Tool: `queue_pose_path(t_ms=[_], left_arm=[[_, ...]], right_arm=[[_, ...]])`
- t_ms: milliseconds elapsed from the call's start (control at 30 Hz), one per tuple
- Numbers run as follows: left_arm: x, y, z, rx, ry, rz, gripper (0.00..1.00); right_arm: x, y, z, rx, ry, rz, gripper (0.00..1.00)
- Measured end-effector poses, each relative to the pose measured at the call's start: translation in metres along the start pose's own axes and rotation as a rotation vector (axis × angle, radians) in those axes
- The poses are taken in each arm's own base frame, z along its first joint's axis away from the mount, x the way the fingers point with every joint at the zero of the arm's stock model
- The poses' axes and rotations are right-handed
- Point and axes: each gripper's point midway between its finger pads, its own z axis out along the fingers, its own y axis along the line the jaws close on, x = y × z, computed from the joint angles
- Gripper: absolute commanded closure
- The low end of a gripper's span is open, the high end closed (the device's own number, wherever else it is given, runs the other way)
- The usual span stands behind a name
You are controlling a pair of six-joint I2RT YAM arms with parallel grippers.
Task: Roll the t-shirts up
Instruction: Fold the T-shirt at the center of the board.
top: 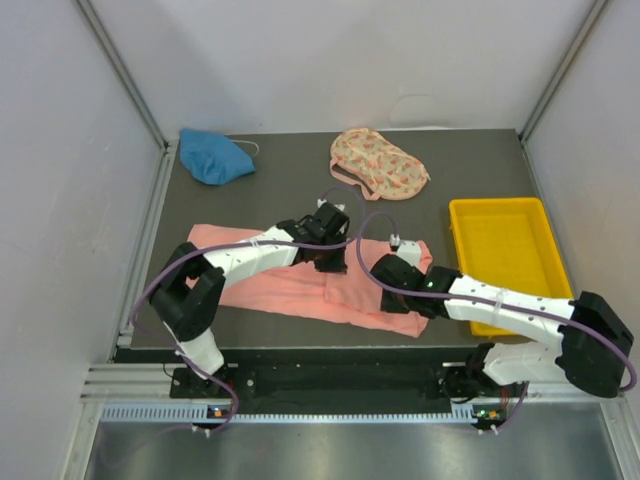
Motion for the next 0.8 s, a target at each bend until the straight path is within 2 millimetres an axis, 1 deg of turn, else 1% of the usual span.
queue_pose_path(t_ms=[100,200,267,300,367,400,467,500,533,600,633,667,733,767,800], left_arm=[[0.019,0.009,0.013,-0.007,0.059,-0.008,1.00],[0.034,0.018,0.020,-0.020,0.097,-0.018,1.00],[0.042,0.023,0.023,-0.029,0.117,-0.023,1.00],[0.045,0.024,0.025,-0.031,0.126,-0.025,1.00],[0.049,0.027,0.027,-0.036,0.138,-0.024,1.00],[0.049,0.027,0.027,-0.036,0.139,-0.020,0.97],[0.047,0.027,0.026,-0.037,0.139,-0.006,0.90],[0.045,0.025,0.025,-0.037,0.137,0.001,0.88],[0.042,0.024,0.023,-0.037,0.133,0.009,0.83],[0.030,0.019,0.017,-0.029,0.109,0.016,0.76],[0.025,0.017,0.013,-0.022,0.095,0.018,0.74],[0.017,0.015,0.008,-0.013,0.075,0.016,0.73],[0.002,0.015,-0.007,-0.003,0.029,-0.005,0.71],[-0.006,0.017,-0.016,0.000,0.004,-0.021,0.71],[-0.014,0.019,-0.025,0.002,-0.023,-0.040,0.71]], right_arm=[[0.021,-0.013,0.013,0.017,0.041,0.013,0.83],[0.036,-0.019,0.022,0.022,0.074,0.026,0.84],[0.041,-0.019,0.026,0.020,0.087,0.034,0.80],[0.044,-0.020,0.027,0.020,0.094,0.037,0.77],[0.043,-0.019,0.026,0.016,0.092,0.044,0.73],[0.042,-0.019,0.025,0.016,0.090,0.045,0.68],[0.037,-0.020,0.020,0.018,0.074,0.048,0.59],[0.033,-0.020,0.015,0.019,0.064,0.048,0.48],[0.026,-0.019,0.010,0.019,0.047,0.052,0.44],[0.007,-0.018,-0.003,0.006,-0.006,0.074,0.37],[-0.005,-0.018,-0.010,-0.002,-0.037,0.095,0.36],[-0.016,-0.022,-0.016,-0.005,-0.068,0.123,0.34],[-0.036,-0.036,-0.024,0.012,-0.127,0.180,0.26],[-0.041,-0.044,-0.026,0.030,-0.143,0.200,0.23],[-0.047,-0.054,-0.026,0.057,-0.160,0.221,0.18]])
